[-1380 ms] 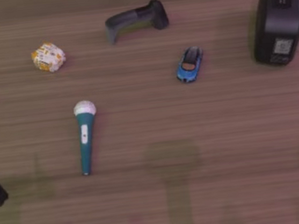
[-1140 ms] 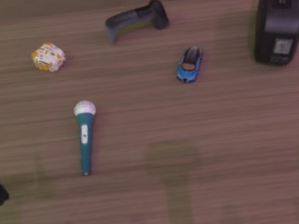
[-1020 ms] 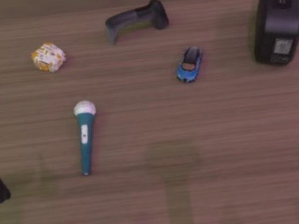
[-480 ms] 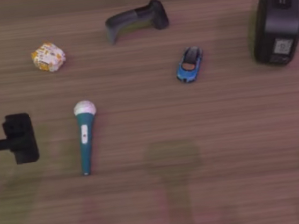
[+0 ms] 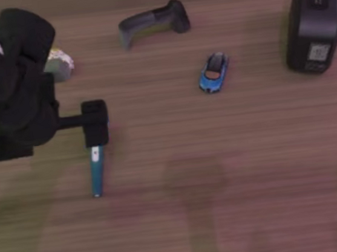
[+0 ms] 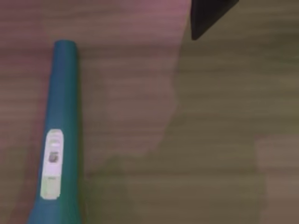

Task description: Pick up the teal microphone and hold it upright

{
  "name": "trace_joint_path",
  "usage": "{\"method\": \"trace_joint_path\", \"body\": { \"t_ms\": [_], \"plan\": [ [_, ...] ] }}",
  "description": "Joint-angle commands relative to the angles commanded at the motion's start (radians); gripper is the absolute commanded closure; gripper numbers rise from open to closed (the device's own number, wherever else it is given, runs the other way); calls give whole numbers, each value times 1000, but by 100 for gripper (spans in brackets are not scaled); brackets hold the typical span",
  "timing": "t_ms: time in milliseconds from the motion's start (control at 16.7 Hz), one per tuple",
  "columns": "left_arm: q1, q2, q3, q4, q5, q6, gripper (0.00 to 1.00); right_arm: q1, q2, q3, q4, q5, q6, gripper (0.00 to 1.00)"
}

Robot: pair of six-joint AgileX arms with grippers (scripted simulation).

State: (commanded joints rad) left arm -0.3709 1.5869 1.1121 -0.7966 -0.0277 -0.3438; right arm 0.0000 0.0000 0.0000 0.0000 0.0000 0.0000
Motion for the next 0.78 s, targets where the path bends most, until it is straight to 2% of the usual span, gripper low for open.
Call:
{"method": "trace_joint_path", "body": {
  "t_ms": [360,780],
  "plan": [
    [-55,228,157,-134,-8,-52,0,0,0,0,0,0,0,0],
    [-52,241,149,-119,-7,-51,0,0,0,0,0,0,0,0]
  ]
}}
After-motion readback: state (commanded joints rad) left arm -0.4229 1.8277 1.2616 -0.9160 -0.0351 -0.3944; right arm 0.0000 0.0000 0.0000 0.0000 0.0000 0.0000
